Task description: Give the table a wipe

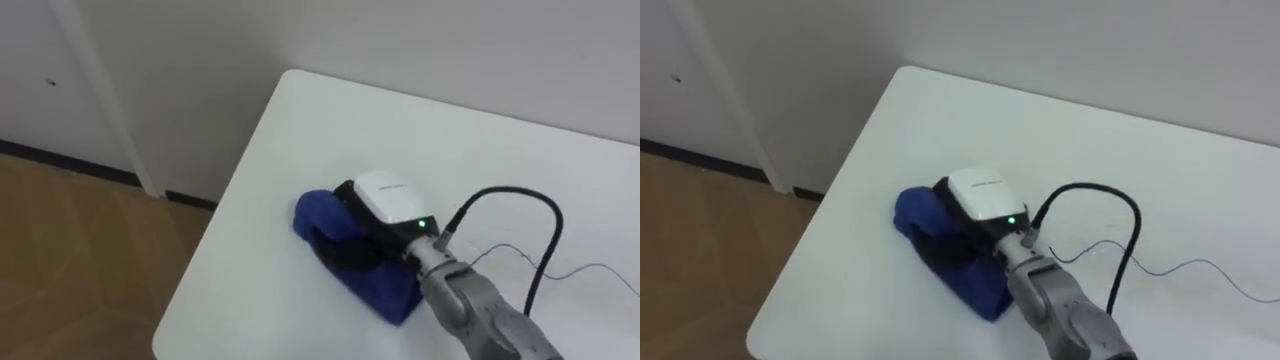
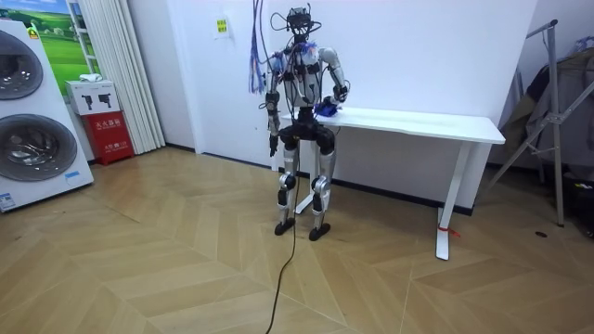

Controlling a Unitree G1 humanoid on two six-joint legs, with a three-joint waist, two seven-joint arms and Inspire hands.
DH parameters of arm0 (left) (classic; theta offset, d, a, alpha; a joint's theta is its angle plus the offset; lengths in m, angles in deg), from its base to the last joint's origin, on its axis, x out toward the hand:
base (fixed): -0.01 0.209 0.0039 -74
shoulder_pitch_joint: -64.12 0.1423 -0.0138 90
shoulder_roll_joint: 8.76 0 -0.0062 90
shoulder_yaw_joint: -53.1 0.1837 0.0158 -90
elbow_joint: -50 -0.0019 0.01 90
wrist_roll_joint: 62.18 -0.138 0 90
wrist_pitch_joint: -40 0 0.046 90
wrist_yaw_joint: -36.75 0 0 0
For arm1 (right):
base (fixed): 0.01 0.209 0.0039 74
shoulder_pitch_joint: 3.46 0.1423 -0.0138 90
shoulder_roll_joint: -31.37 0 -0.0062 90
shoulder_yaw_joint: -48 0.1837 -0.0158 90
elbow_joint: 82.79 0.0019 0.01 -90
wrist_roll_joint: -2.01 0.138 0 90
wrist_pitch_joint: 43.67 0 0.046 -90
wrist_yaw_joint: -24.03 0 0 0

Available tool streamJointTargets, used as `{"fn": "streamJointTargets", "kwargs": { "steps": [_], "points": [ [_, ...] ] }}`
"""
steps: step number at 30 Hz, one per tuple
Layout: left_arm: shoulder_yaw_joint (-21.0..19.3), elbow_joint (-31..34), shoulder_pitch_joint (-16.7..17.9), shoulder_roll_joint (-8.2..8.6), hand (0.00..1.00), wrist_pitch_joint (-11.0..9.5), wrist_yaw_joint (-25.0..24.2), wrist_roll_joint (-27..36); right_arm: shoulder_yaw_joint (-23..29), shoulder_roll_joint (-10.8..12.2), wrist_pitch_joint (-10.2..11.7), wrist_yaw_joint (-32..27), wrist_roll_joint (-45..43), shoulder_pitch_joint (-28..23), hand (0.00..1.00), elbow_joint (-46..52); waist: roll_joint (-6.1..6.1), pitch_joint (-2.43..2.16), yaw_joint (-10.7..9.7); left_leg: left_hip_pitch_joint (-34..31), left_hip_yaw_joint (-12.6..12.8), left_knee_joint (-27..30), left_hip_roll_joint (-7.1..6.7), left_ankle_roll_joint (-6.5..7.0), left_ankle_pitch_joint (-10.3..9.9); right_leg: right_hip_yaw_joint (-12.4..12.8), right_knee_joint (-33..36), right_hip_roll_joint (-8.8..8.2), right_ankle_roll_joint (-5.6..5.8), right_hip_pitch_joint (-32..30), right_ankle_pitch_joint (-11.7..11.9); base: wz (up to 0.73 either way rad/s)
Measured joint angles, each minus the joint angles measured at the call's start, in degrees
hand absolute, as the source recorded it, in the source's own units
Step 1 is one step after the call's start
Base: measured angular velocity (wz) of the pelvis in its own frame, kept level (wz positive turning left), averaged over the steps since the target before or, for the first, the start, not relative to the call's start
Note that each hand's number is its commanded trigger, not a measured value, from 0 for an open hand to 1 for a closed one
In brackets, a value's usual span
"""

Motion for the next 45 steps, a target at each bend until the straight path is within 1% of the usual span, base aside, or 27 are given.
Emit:
{"fn": "streamJointTargets", "kwargs": {
  "steps": [1, 3, 5, 6, 8, 9, 10, 11, 12, 15, 16, 17, 19, 21, 24, 26, 31, 34, 35, 36, 37, 39, 40, 41, 42, 43, 45],
  "points": [
    [-0.4, 0.1, 0.3, 0.05, 0.00, 0.0, -0.1, 0.0, 1.4, 0.0, -0.1, -0.2, -0.5, 0.0, 1.00, -0.5, -0.07, -0.05, -0.1, 0.0, 0.0, 0.0, -0.06, 0.06, 0.0, 0.0, 0.0, -0.05, 0.03, 0.1, 0.0, 0.10],
    [-1.9, 0.1, 1.4, -0.15, 0.00, 0.6, -0.2, -0.1, 6.9, -0.2, -0.3, -2.9, -1.0, -0.3, 1.00, -4.0, -0.07, -0.04, -1.2, 0.2, 0.0, 0.2, -0.40, 0.12, 0.1, -0.7, -0.3, -0.49, 0.42, 0.8, -0.3, 0.16],
    [-3.4, 0.1, 2.0, -0.56, 0.00, 0.9, -0.1, 0.0, 10.0, -0.3, -0.5, -5.5, -0.6, -0.8, 1.00, -6.6, -0.21, -0.13, -2.0, 0.3, 0.0, 0.3, -0.51, 0.12, 0.1, -1.2, -0.3, -0.65, 0.48, 1.2, -0.3, 0.16],
    [-3.6, 0.1, 2.4, -1.26, 0.00, 1.1, -0.1, 0.0, 11.5, -0.4, -0.2, -7.2, -0.6, -2.0, 1.00, -7.3, -0.21, -0.14, -2.4, 0.8, 0.2, 0.4, -0.50, 0.12, 0.1, -1.2, -0.4, -0.69, 0.49, 1.6, -0.3, 0.15],
    [-5.2, 0.1, 3.0, -1.64, 0.00, 1.1, -0.1, 0.0, 13.5, -0.3, 0.4, -9.8, 0.4, -4.8, 1.00, -8.5, 0.04, -0.05, -3.1, 1.5, 0.4, 0.4, -0.61, 0.12, 0.1, -1.5, -0.4, -0.88, 0.73, 2.7, -0.4, 0.22],
    [-6.3, 0.1, 3.8, -1.74, 0.00, 1.1, 0.0, -0.1, 15.4, -0.3, 0.8, -11.4, 0.5, -7.2, 1.00, -8.5, -0.04, -0.19, -3.8, 1.9, 0.8, 0.4, -0.81, 0.12, 0.1, -1.5, -0.5, -1.20, 1.18, 3.3, -0.7, 0.26],
    [-6.8, 0.1, 4.1, -1.76, 0.00, 1.1, 0.1, -0.2, 16.3, -0.4, 0.9, -12.4, 0.5, -8.3, 1.00, -8.5, -0.08, -0.21, -4.0, 1.9, 1.3, 0.4, -0.94, 0.12, 0.1, -1.5, -0.5, -1.36, 1.40, 3.6, -0.9, 0.19],
    [-7.1, 0.1, 4.3, -1.98, 0.00, 1.1, 0.1, -0.4, 18.2, -0.5, 1.1, -14.3, 0.6, -10.1, 1.00, -8.9, -0.13, -0.50, -4.5, 2.2, 2.8, 0.3, -1.13, 0.16, 0.0, -1.4, -0.5, -1.67, 1.84, 3.8, -1.2, 0.00],
    [-8.0, 0.5, 5.2, -2.06, 0.00, 1.1, 0.2, -1.1, 20.0, -0.5, 1.5, -15.7, 0.6, -11.3, 1.00, -9.7, -0.10, -0.67, -5.1, 2.3, 3.7, 0.3, -1.25, 0.21, 0.0, -1.3, -0.5, -1.82, 1.93, 3.9, -1.2, -0.03],
    [-10.1, 3.0, 7.4, -2.21, 0.00, 1.2, 1.5, -2.9, 24.4, -0.5, 2.1, -19.7, 1.3, -14.0, 1.00, -12.8, -0.31, -0.85, -6.4, 2.9, 4.2, 0.4, -1.36, 0.67, -0.3, -1.4, -0.4, -1.99, 1.96, 4.2, -1.3, -0.05],
    [-10.4, 3.6, 7.8, -2.21, 0.00, 1.2, 1.6, -3.0, 25.1, -0.5, 2.1, -20.1, 1.4, -14.2, 1.00, -13.3, -0.32, -0.95, -6.9, 2.9, 4.3, 0.4, -1.36, 0.90, -0.4, -1.4, -0.3, -2.01, 2.03, 4.3, -1.3, 0.04],
    [-10.7, 4.4, 7.9, -2.30, 0.00, 1.2, 1.6, -3.4, 26.5, -0.6, 2.1, -20.8, 1.8, -15.1, 1.00, -13.9, -0.26, -1.06, -7.3, 2.9, 4.7, 0.5, -1.31, 1.53, -0.8, -1.3, -0.4, -1.98, 2.25, 4.4, -1.5, 0.00],
    [-11.4, 5.1, 7.8, -2.29, 0.00, 1.1, 1.6, -3.4, 27.6, -0.6, 2.1, -21.9, 4.1, -16.3, 1.00, -15.1, -0.35, -1.17, -7.4, 3.2, 5.1, 0.4, -1.28, 1.70, -1.0, -0.9, -0.3, -1.97, 2.28, 4.6, -1.5, -0.05],
    [-13.0, 5.0, 7.3, -2.26, 0.00, 1.2, 1.6, -3.4, 29.3, -0.7, 2.1, -22.3, 5.7, -18.4, 1.00, -15.6, -0.53, -1.53, -7.5, 3.4, 5.1, 0.4, -1.29, 1.81, -1.0, -0.5, 0.0, -1.99, 2.31, 5.0, -1.5, -0.04],
    [-14.6, 4.9, 7.9, -2.39, 0.00, 1.8, 1.7, -3.4, 29.9, -1.7, 2.1, -24.2, 5.8, -19.7, 1.00, -17.4, -0.53, -1.62, -8.0, 4.6, 5.5, 0.7, -1.29, 1.83, -1.0, -0.6, 0.5, -2.01, 2.31, 5.7, -1.4, -0.02],
    [-14.7, 4.4, 8.0, -2.51, 0.00, 2.1, 2.3, -3.5, 31.0, -1.8, 2.1, -25.1, 5.7, -19.9, 1.00, -18.6, -0.56, -1.79, -8.2, 4.7, 5.5, 0.7, -1.31, 1.84, -1.0, -0.6, 0.6, -2.02, 2.31, 5.9, -1.4, 0.00],
    [-14.6, 4.2, 7.7, -2.46, 0.00, 2.9, 2.5, -3.4, 32.6, -1.8, 1.8, -26.6, 5.8, -19.9, 1.00, -20.7, -0.46, -1.92, -8.7, 5.1, 5.2, 0.6, -1.32, 1.92, -1.1, -1.0, 0.6, -2.09, 2.31, 6.8, -1.4, 0.04],
    [-13.8, 4.3, 7.0, -2.24, 0.00, 3.1, 2.5, -3.4, 31.7, -1.7, -0.6, -25.5, 5.4, -19.2, 1.00, -18.7, -0.24, -1.97, -8.4, 5.1, 4.9, 0.8, -1.35, 1.93, -1.1, -1.0, 0.6, -2.12, 2.31, 6.7, -1.4, -0.02],
    [-13.2, 4.2, 6.9, -2.15, 0.00, 3.2, 2.6, -3.2, 30.5, -1.6, -2.0, -24.7, 5.4, -18.9, 1.00, -17.6, -0.08, -1.95, -7.9, 5.2, 5.3, 0.7, -1.30, 1.94, -1.1, -0.3, 0.7, -1.94, 2.24, 6.6, -1.4, -0.25],
    [-12.0, 4.0, 6.6, -2.16, 0.00, 3.2, 2.7, -2.7, 28.7, -1.6, -4.2, -23.7, 5.3, -18.7, 1.00, -15.2, 0.27, -1.94, -7.1, 5.2, 6.0, 0.7, -1.08, 1.92, -1.1, 0.4, 0.8, -1.67, 2.00, 6.0, -1.2, -0.33],
    [-11.3, 3.7, 6.2, -2.16, 0.00, 3.3, 2.8, -2.4, 27.8, -1.5, -5.5, -23.2, 5.0, -18.6, 1.00, -14.0, 0.41, -1.83, -6.8, 5.1, 6.4, 0.6, -0.97, 1.91, -1.1, 0.6, 1.0, -1.60, 1.89, 5.7, -1.1, -0.35],
    [-8.8, 2.4, 4.3, -1.54, 0.00, 3.6, 3.1, -2.1, 23.4, -0.8, -10.2, -19.8, 2.9, -17.7, 1.00, -8.5, 0.66, -1.65, -6.0, 4.8, 7.7, 0.2, -0.64, 1.60, -0.9, 1.9, 1.7, -1.17, 1.63, 4.3, -0.9, -0.35],
    [-8.1, 2.2, 3.9, -1.33, 0.00, 3.6, 3.5, -2.1, 21.9, -0.5, -11.2, -18.7, 2.4, -17.5, 1.00, -6.8, 0.78, -1.65, -5.4, 4.8, 8.3, -0.1, -0.47, 1.48, -0.9, 2.2, 1.7, -1.00, 1.33, 3.9, -0.7, -0.48],
    [-6.7, 2.2, 3.2, -1.18, 0.00, 3.6, 4.0, -2.1, 18.6, 0.0, -12.7, -16.7, 0.2, -16.2, 1.00, -4.5, 0.74, -1.33, -4.4, 4.7, 9.1, -0.2, -0.10, 1.34, -0.8, 2.6, 1.6, -0.56, 0.95, 3.4, -0.3, -0.43],
    [-5.8, 2.2, 2.6, -0.76, 0.00, 3.6, 4.1, -2.1, 15.4, 0.8, -13.7, -14.3, -1.7, -14.5, 1.00, -2.3, 0.75, -1.15, -3.8, 4.4, 9.2, -0.2, 0.07, 1.20, -0.7, 3.1, 1.6, -0.25, 0.73, 2.9, -0.2, -0.32],
    [-5.4, 2.2, 2.2, -0.51, 0.00, 3.6, 4.1, -2.1, 13.9, 1.4, -13.9, -12.9, -2.4, -13.6, 1.00, -1.3, 0.77, -1.09, -3.6, 4.2, 9.1, -0.2, 0.13, 1.11, -0.6, 3.2, 1.6, -0.13, 0.65, 2.7, -0.2, -0.05],
    [-4.2, 2.2, 1.3, 0.05, 0.00, 3.6, 4.0, -2.1, 8.2, 3.0, -14.4, -8.8, -4.4, -10.0, 1.00, 1.1, 0.74, -0.25, -2.7, 3.9, 8.5, -0.3, 0.33, 0.82, -0.5, 3.1, 1.5, 0.15, 0.47, 2.5, -0.2, 0.10]
  ]
}}
